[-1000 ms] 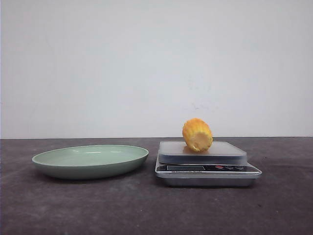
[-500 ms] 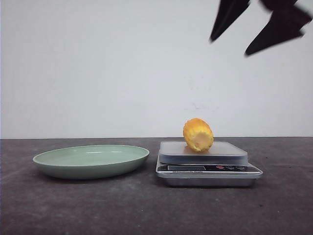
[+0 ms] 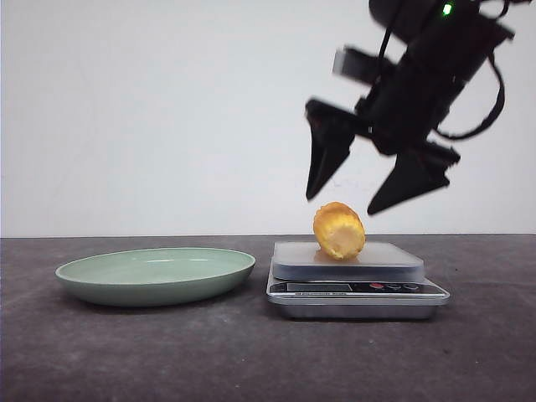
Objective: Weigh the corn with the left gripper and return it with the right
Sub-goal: 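Lower the right gripper onto the corn on the scale and grasp it, then carry the corn with the right gripper back over the green plate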
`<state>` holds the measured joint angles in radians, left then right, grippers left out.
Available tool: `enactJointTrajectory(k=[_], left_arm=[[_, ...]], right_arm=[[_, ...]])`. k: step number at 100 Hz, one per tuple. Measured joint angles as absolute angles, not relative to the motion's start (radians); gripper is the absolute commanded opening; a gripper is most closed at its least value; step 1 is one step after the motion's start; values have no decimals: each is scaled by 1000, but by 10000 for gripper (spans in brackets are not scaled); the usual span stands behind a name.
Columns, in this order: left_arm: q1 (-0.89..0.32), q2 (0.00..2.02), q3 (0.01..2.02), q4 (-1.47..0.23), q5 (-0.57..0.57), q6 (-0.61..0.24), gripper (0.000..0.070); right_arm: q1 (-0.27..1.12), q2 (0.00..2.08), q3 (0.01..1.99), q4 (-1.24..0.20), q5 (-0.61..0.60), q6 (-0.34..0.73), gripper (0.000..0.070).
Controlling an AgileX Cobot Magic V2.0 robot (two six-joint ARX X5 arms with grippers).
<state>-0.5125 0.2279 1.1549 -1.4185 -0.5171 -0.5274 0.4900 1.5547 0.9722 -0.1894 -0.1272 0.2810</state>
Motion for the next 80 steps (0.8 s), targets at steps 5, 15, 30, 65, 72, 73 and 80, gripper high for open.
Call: enactJointTrajectory(k=[5, 15, 30, 65, 72, 73, 80], left_arm=[[-513, 228, 1155, -1419, -517, -527, 596], [-513, 228, 1155, -1419, -517, -524, 596], [-513, 228, 1155, -1419, -520, -516, 596], [-513, 228, 1155, -1419, -522, -511, 596], [-513, 228, 1155, -1419, -522, -508, 596], [-513, 228, 1155, -1419, -522, -508, 596], [-513, 228, 1155, -1419, -522, -507, 596]], right_arm=[[490, 1575, 972, -190, -127, 288, 548], [489, 1604, 972, -186, -126, 297, 433], [501, 1621, 972, -172, -121, 305, 0], [581, 1491, 976, -152, -52, 305, 0], [615, 1434, 1004, -164, -52, 305, 0], [621, 1428, 1010, -166, -52, 304, 0], [665, 1404, 1076, -192, -52, 300, 0]])
